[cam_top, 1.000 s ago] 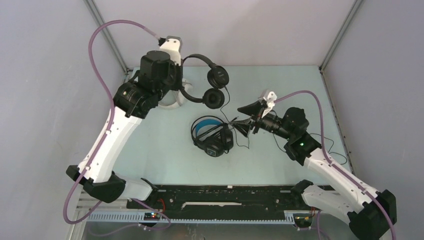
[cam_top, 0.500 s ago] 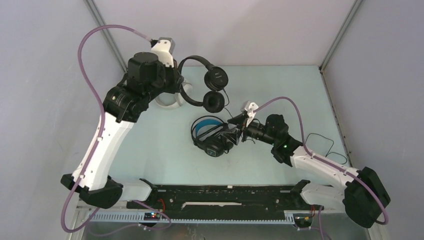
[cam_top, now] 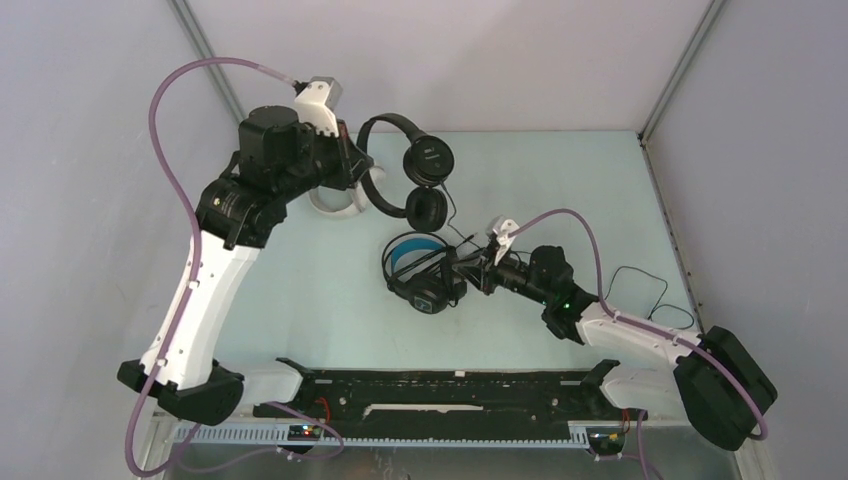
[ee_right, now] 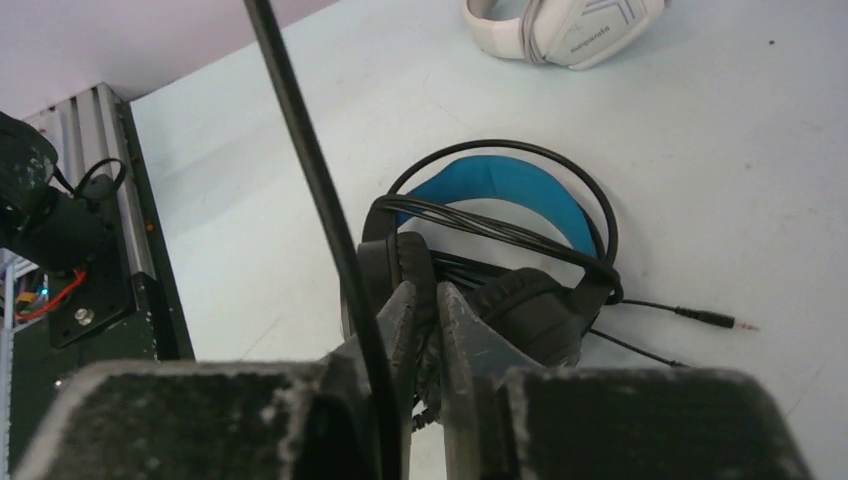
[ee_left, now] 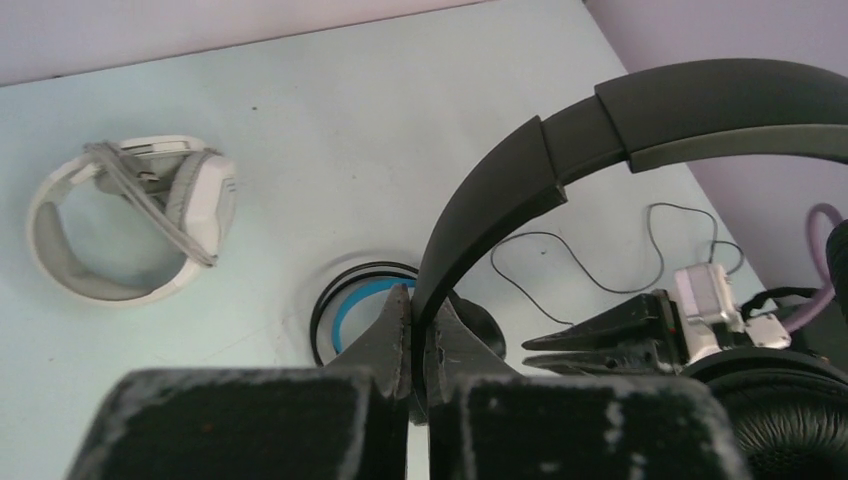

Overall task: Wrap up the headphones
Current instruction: Wrap the headphones cable around the headphones.

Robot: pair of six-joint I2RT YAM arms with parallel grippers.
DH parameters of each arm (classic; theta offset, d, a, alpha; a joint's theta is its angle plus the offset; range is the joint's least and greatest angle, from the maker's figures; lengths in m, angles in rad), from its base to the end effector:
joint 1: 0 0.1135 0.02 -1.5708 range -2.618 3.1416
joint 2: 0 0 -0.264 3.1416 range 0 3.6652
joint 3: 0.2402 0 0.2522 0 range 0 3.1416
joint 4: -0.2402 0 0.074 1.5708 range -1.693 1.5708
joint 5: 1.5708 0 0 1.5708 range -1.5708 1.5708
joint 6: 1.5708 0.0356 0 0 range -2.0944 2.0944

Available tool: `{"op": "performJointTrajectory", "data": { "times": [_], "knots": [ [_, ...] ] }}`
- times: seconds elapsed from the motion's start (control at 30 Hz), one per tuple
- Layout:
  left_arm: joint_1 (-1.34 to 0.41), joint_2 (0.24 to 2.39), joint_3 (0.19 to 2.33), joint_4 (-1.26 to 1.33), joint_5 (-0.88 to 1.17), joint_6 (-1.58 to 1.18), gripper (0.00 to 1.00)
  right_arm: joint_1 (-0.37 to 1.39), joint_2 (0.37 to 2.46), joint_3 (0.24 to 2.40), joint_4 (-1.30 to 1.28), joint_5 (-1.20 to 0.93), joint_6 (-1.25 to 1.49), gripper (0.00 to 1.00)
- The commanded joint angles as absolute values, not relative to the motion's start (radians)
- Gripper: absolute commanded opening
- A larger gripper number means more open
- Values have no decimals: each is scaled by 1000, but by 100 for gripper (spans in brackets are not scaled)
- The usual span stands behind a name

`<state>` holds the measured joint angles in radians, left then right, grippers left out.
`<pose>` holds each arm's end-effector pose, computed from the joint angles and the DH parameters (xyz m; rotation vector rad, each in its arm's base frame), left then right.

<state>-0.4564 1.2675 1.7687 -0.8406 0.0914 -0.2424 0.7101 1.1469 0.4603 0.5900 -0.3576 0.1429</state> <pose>0.2054 -0.1044 0.4993 0.2706 1.9296 -0.5553 0.1782 0.1697 0.2349 -0.7550 1.5781 0.9324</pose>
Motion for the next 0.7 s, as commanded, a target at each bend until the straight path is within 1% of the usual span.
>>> {"op": "performJointTrajectory", "data": {
  "times": [0.0,0.07,0.2,0.3,0.37,0.4,0.5,0.53,0.6,0.67],
  "knots": [
    [-440,1213,1715,-734,263,-286,0,703,1104,412,751,-301,158,7],
    [-440,1206,1695,-705,326,-292,0,686,1100,412,781,-318,154,0],
    [-440,1192,1655,-655,420,-313,0,626,1090,422,818,-356,173,0],
    [-440,1182,1635,-645,373,-323,0,591,1081,427,815,-385,187,1],
    [-440,1189,1647,-682,269,-315,0,586,1058,441,759,-374,168,11],
    [-440,1194,1655,-702,220,-310,0,586,1041,446,734,-368,151,19],
    [-440,1213,1677,-747,73,-290,0,585,975,479,638,-350,77,48],
    [-440,1221,1682,-762,21,-284,0,585,947,495,593,-347,49,54],
    [-440,1245,1704,-800,-71,-271,0,587,888,525,514,-357,-17,61],
    [-440,1272,1733,-843,-108,-260,0,608,821,550,458,-356,-124,62]
  ]
}}
